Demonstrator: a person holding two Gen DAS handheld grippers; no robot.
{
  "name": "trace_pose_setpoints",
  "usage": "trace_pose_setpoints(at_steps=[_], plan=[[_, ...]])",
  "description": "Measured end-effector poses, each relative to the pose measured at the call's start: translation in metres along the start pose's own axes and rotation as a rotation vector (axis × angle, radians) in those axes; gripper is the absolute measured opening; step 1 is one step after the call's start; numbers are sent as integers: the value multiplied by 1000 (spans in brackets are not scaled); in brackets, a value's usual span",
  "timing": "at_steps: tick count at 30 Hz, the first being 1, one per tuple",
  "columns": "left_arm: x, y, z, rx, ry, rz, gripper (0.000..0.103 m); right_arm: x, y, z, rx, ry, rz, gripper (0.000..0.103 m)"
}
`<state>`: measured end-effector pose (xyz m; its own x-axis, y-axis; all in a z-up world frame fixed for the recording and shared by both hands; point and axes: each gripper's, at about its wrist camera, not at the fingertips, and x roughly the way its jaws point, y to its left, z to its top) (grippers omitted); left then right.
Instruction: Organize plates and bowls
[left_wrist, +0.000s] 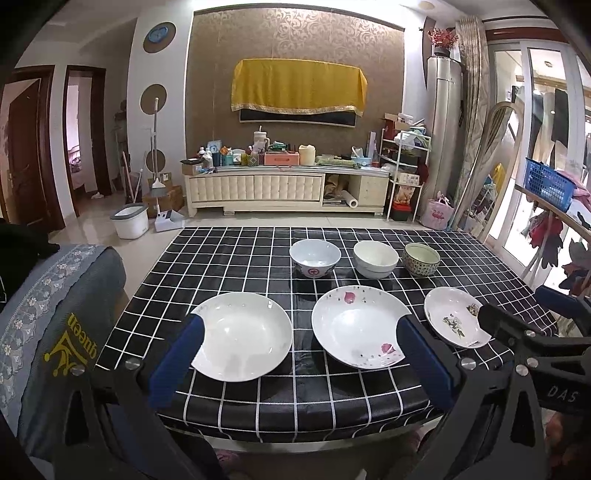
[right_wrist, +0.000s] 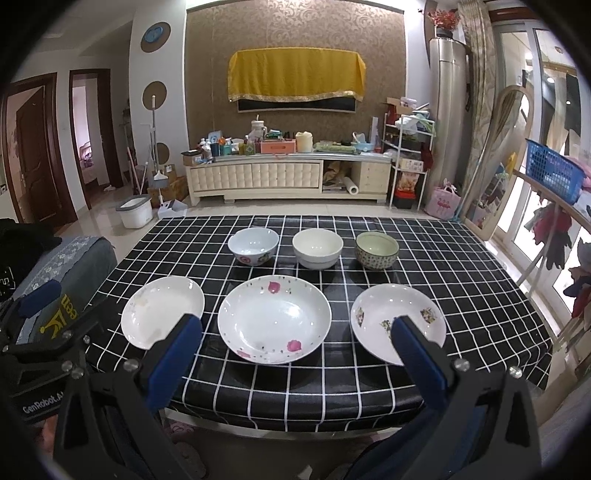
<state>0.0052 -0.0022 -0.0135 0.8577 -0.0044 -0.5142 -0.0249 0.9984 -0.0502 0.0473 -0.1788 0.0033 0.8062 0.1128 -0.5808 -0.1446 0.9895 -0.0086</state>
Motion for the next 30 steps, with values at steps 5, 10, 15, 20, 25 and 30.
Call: trace_pose_setpoints(at_steps=[5, 10, 15, 20, 25, 30], plan=[[-2, -1, 0, -1, -13, 3, 103, 0, 2, -2, -16, -1, -10, 103], [0, -1, -1, 4, -6, 8, 103, -1, 2, -2, -15, -7, -13, 103], [-1, -3, -2, 7, -8, 7, 103, -2, 0, -4, -11, -9, -20, 103], [0, -3, -3, 10, 1, 6, 103, -2, 0, -4, -12, -7, -20, 103], [0, -4, -3, 14, 4, 6, 103, -3, -3, -4, -4, -5, -21, 103], [-1, -6, -3, 22, 1, 8, 103, -3, -5, -4, -2, -2, -20, 103]])
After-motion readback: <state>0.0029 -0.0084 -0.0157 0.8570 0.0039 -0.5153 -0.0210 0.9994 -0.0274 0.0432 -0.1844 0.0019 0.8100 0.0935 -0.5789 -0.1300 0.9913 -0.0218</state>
